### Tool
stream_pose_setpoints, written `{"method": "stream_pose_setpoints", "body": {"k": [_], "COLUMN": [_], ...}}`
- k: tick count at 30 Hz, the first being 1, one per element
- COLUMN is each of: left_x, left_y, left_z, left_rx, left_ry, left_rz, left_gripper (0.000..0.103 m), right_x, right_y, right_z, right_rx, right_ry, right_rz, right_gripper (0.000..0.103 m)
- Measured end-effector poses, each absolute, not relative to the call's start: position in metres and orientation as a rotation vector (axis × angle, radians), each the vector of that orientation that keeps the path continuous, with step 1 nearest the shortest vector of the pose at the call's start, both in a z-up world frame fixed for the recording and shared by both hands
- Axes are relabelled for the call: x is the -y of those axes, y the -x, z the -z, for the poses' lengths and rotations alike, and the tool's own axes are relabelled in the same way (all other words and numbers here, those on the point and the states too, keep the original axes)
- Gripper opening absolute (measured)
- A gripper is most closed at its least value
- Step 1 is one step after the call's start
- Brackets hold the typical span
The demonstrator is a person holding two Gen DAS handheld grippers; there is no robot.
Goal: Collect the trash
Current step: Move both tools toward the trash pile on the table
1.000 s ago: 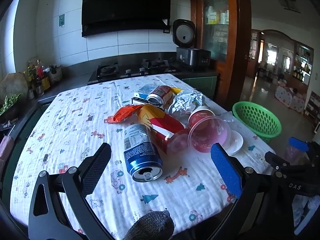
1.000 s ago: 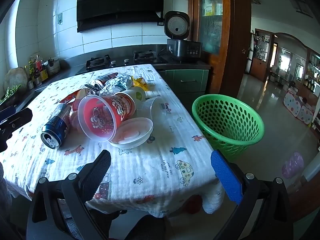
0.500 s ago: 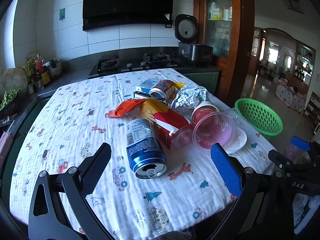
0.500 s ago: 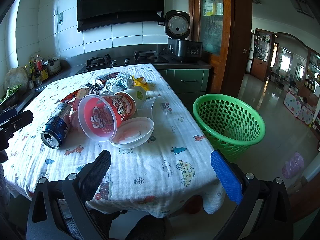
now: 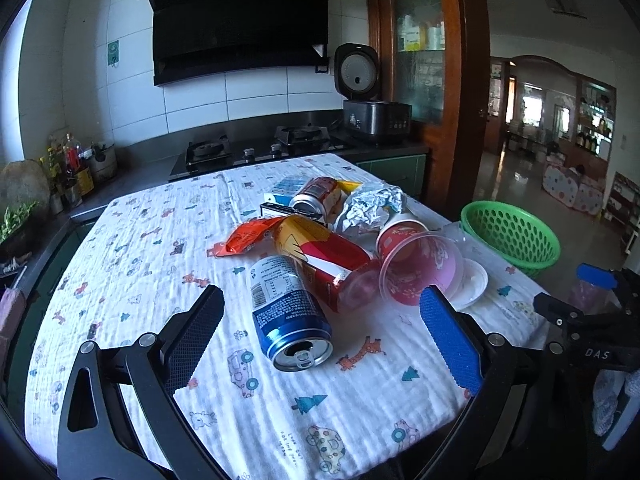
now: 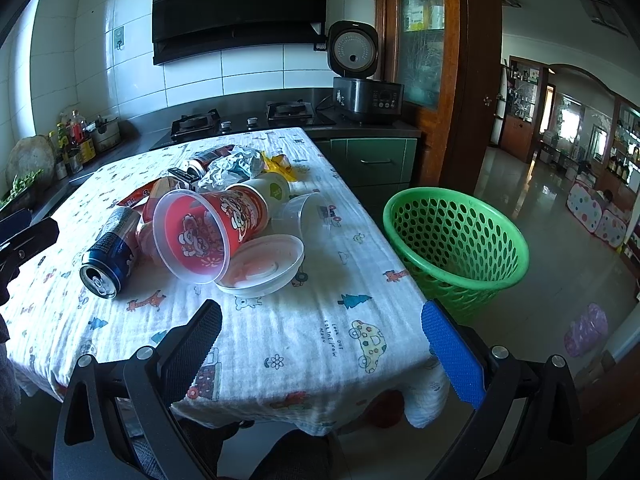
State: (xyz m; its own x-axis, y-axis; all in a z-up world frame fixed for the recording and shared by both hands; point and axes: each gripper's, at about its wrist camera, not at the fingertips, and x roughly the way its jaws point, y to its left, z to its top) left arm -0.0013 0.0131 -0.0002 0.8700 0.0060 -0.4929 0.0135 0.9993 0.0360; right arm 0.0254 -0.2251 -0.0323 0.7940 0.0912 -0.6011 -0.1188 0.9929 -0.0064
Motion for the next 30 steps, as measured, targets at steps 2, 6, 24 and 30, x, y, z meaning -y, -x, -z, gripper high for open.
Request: {"method": "stream_pose_setpoints", "body": {"k": [2,6,24,30], "left_x": [-0.013,-0.020,-0.032,-0.032], "left_y": [0.000,-0.004,-0.012,-0.014], "left_z": [0.000,0.001,0.009,0.008], "left_rx": [-0.519,-0.539,-0.600,-0.598], "left_ry": [-0.060,-0.059,-0.009,0.003], "left_rz": [-0.014,-0.032,-0.060,-0.057], "left_gripper": [0.097,0.097,0.097,0.097], "right_x": [0.228,0.230,0.228,0.228], "right_y": [-0.025,-0.025,-0.030,-0.031], "right_z": [0.033,0.033,0.036,0.036], "right_rx": [-0.644,-0.645,-0.660,-0.660], "right_ry": [0.041,0.040,0.049,0.047], "right_rz": [-0.111,-0.112,-0.126,-0.124], "right_gripper": [0.097,0.097,0.097,0.097]}}
